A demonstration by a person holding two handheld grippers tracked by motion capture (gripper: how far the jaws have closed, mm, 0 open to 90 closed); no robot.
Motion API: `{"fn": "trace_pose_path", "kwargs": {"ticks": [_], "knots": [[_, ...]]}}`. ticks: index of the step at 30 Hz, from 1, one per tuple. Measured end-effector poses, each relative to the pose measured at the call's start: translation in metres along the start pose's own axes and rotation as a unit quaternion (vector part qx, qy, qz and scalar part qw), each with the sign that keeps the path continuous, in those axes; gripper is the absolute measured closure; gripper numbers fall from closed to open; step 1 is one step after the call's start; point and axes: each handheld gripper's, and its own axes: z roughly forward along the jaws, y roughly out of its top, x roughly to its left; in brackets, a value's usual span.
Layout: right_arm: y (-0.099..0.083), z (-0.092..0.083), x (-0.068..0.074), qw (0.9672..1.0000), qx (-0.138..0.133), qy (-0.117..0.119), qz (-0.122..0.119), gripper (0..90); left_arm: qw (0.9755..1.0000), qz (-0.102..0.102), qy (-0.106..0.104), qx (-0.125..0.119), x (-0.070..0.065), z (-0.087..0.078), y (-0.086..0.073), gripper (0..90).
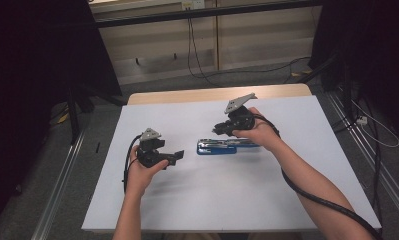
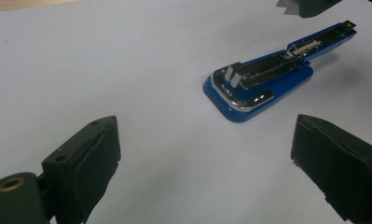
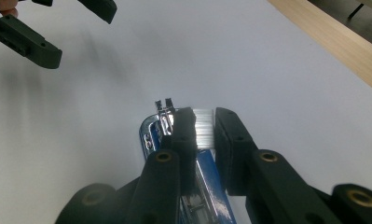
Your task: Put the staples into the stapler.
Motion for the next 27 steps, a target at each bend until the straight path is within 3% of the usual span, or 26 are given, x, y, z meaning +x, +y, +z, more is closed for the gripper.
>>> {"fn": "trace_pose_path", "kwargs": {"ticks": [13, 27], "knots": [[0.002, 0.003, -0.002, 0.9999, -0.001, 0.01, 0.002, 79.2, 1.0, 0.0, 0.0, 0.005, -0.001, 0.0, -0.001, 8.2], [0.007, 0.015, -0.003, 0.9995, 0.008, 0.028, -0.013, 79.2, 0.9999, -0.009, -0.007, 0.003, 0.002, 0.001, -0.003, 8.2]]}}
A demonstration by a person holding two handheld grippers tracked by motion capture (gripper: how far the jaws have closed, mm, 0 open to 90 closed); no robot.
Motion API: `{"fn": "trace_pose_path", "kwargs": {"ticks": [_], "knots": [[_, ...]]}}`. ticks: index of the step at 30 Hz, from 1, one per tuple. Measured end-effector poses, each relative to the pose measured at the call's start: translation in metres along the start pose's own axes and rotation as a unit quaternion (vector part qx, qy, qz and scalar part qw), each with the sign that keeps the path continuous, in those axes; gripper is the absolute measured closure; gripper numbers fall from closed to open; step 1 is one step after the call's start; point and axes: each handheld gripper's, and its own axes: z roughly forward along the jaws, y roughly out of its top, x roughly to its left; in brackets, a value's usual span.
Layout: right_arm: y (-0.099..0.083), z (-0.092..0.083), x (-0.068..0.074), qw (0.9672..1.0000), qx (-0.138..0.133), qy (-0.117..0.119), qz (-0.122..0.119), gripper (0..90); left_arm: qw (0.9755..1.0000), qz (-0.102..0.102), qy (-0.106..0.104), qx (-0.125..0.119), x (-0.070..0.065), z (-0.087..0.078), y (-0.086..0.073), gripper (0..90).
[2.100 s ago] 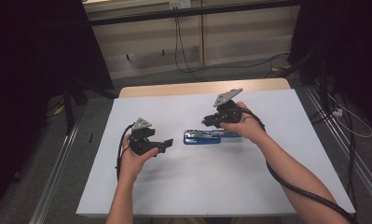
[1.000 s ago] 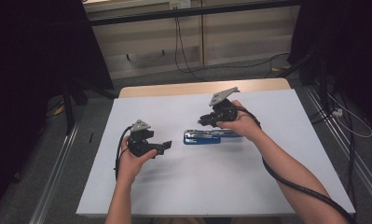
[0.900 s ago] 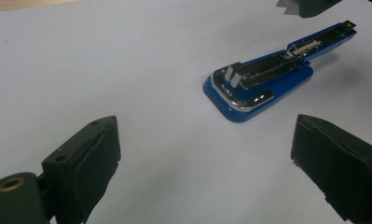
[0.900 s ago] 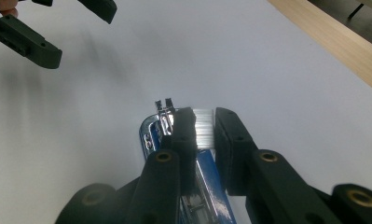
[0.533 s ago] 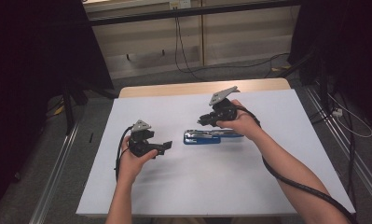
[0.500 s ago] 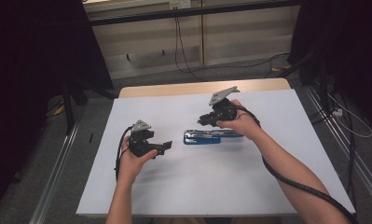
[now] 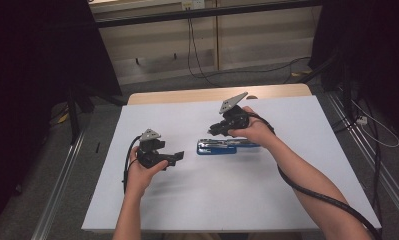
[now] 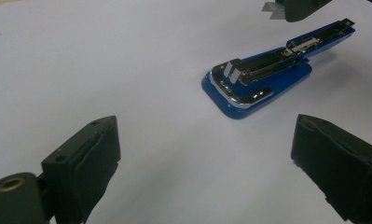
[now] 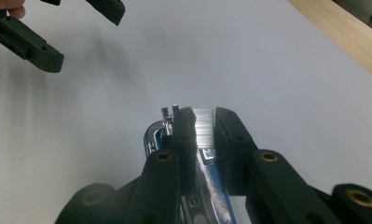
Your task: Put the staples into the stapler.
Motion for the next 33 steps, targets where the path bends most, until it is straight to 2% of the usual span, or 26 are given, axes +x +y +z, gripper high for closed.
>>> {"fn": "trace_pose_path", "kwargs": {"ticks": [15, 33], "knots": [[0.001, 0.012, -0.001, 0.9995, 0.003, 0.029, -0.016, 79.2, 1.0, -0.002, -0.003, -0.001, 0.0, -0.001, 0.0, 8.2], [-0.002, 0.022, 0.001, 0.9984, 0.007, 0.049, -0.027, 79.2, 1.0, 0.0, 0.003, 0.004, 0.0, -0.001, -0.001, 8.2]]}}
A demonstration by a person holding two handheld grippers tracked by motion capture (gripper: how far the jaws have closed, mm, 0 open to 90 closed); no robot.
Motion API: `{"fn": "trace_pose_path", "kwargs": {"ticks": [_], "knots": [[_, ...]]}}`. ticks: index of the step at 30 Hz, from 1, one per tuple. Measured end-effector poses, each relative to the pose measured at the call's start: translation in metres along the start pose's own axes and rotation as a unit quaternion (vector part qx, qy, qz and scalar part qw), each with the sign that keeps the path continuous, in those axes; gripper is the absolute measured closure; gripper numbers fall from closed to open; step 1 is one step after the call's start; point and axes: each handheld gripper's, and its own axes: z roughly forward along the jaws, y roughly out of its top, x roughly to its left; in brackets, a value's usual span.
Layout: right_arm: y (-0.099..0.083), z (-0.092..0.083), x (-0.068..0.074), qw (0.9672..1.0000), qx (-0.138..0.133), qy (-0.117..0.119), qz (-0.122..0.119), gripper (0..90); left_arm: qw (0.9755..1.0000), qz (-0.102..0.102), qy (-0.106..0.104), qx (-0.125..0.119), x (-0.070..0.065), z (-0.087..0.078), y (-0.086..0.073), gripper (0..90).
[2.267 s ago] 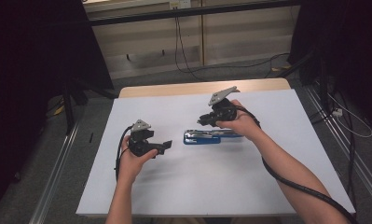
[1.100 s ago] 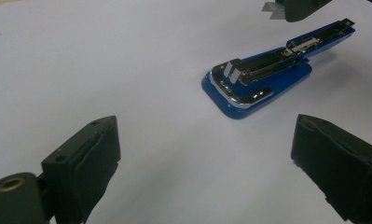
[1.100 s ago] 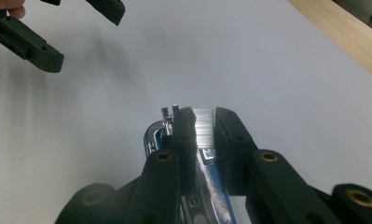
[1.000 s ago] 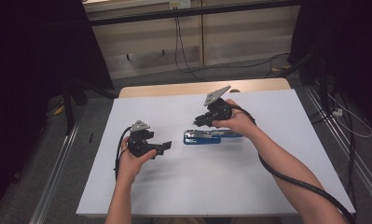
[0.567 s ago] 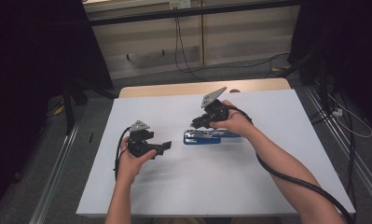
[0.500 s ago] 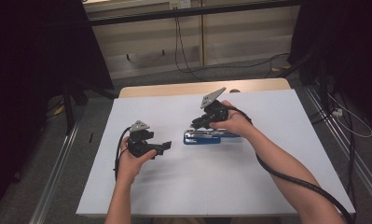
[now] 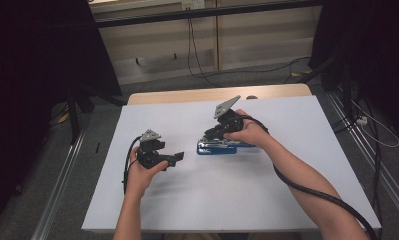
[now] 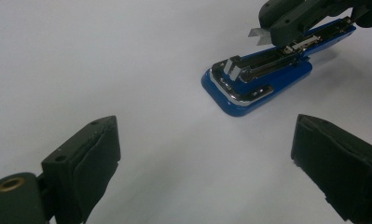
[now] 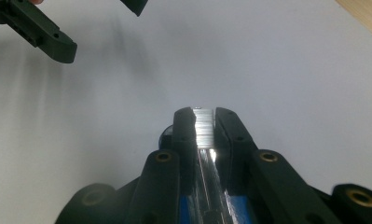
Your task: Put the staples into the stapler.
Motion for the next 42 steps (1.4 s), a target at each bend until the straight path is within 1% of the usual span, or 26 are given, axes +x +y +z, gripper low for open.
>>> {"fn": "trace_pose_path", "kwargs": {"ticks": [10, 12, 16, 18, 23, 28, 31, 33, 35, 40, 41, 42], "knots": [[0.002, 0.006, 0.002, 0.9999, 0.003, 0.006, -0.009, 79.2, 1.0, 0.003, 0.002, -0.003, -0.001, -0.001, 0.001, 8.2], [0.003, 0.008, 0.003, 0.9999, 0.004, 0.008, -0.01, 79.2, 1.0, 0.001, 0.001, -0.003, -0.001, 0.0, 0.001, 8.2], [0.003, 0.009, 0.003, 0.9998, 0.01, 0.009, -0.015, 79.2, 1.0, 0.003, 0.002, -0.004, 0.0, -0.001, 0.001, 8.2], [0.002, 0.009, 0.003, 0.9997, 0.012, 0.013, -0.017, 79.2, 1.0, 0.002, 0.002, -0.005, 0.0, -0.001, 0.001, 8.2], [0.001, 0.01, 0.002, 0.9997, 0.011, 0.011, -0.021, 79.2, 1.0, -0.001, 0.001, -0.007, 0.0, -0.001, 0.001, 8.2], [0.0, 0.011, 0.001, 0.9996, 0.013, 0.008, -0.023, 79.2, 1.0, 0.002, 0.003, -0.003, 0.0, 0.0, 0.0, 8.2], [-0.001, 0.011, 0.0, 0.9996, 0.012, 0.013, -0.021, 79.2, 1.0, 0.0, 0.002, -0.004, 0.0, -0.001, 0.0, 8.2], [-0.002, 0.012, 0.0, 0.9995, 0.013, 0.015, -0.024, 79.2, 1.0, 0.003, 0.005, -0.001, 0.001, -0.001, 0.0, 8.2], [-0.003, 0.012, 0.001, 0.9994, 0.017, 0.01, -0.027, 79.2, 1.0, 0.002, 0.005, 0.0, 0.001, -0.001, 0.0, 8.2], [-0.005, 0.012, -0.001, 0.9995, 0.017, 0.011, -0.025, 79.2, 1.0, 0.0, 0.007, 0.002, 0.001, 0.0, 0.0, 8.2], [-0.005, 0.013, -0.001, 0.9995, 0.017, 0.011, -0.025, 79.2, 1.0, -0.003, 0.005, 0.002, 0.0, 0.0, 0.0, 8.2], [-0.005, 0.013, -0.001, 0.9995, 0.018, 0.011, -0.026, 79.2, 1.0, 0.0, 0.004, 0.003, 0.001, 0.0, 0.0, 8.2]]}}
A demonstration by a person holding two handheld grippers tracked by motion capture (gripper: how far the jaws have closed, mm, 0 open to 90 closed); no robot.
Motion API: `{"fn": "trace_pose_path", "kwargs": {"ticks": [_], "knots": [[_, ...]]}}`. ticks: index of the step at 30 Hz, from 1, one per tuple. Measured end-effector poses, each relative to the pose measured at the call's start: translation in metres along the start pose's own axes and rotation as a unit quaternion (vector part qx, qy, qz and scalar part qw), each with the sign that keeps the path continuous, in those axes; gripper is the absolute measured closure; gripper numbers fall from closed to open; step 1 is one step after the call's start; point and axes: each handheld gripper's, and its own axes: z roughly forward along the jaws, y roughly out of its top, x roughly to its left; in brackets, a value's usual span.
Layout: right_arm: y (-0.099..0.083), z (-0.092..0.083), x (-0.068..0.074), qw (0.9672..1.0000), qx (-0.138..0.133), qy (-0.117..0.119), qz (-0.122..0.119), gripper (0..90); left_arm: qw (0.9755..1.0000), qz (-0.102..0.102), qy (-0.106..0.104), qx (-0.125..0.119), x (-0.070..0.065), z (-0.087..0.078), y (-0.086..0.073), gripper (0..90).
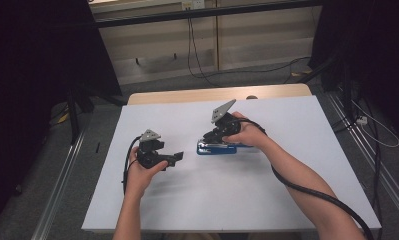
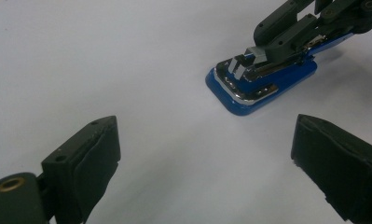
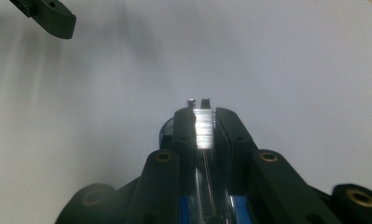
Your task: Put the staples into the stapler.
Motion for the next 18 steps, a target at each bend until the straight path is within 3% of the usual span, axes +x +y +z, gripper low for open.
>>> {"fn": "trace_pose_path", "kwargs": {"ticks": [18], "knots": [[-0.0029, 0.0009, -0.0005, 1.0, 0.001, 0.001, -0.009, 79.2, 1.0, -0.002, 0.0, 0.001, -0.0005, 0.001, -0.0002, 8.1]]}}
